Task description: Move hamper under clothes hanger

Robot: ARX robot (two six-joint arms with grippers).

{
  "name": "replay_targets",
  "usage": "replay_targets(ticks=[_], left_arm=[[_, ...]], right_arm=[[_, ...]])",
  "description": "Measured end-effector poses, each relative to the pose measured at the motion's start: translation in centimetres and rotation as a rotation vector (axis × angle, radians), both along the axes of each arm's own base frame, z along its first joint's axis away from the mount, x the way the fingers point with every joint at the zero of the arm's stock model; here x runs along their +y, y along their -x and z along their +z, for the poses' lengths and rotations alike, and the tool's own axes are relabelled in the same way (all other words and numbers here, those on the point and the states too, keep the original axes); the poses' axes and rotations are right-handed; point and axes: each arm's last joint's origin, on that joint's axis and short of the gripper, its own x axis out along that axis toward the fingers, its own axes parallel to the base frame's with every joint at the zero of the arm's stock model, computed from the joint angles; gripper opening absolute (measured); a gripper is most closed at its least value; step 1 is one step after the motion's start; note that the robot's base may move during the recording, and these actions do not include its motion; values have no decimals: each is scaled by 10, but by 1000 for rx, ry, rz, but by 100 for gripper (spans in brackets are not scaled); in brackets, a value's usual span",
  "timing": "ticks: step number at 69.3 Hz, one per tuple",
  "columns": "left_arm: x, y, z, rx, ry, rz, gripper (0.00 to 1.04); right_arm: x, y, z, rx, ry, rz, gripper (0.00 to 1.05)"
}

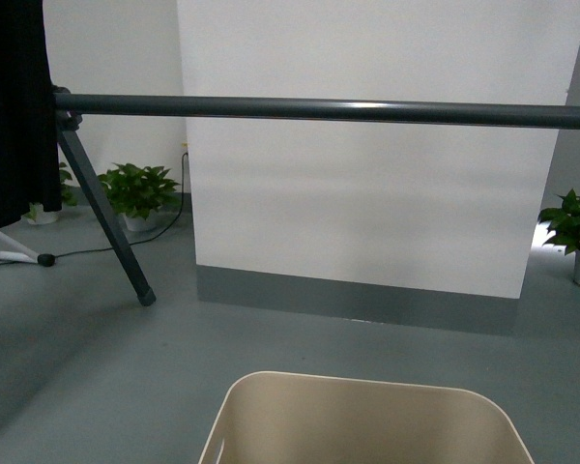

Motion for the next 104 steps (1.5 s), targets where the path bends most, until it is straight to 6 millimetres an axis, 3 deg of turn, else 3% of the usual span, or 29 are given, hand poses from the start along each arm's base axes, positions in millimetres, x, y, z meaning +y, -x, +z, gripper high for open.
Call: replay_targets(ticks=[22, 104], left_arm=[[14, 20, -13, -1, -3, 3, 3], [14, 55, -5, -32, -5, 0, 3]], right_arm=[[0, 15, 4, -16, 0, 0, 2], [0, 49, 4, -24, 0, 3, 2]])
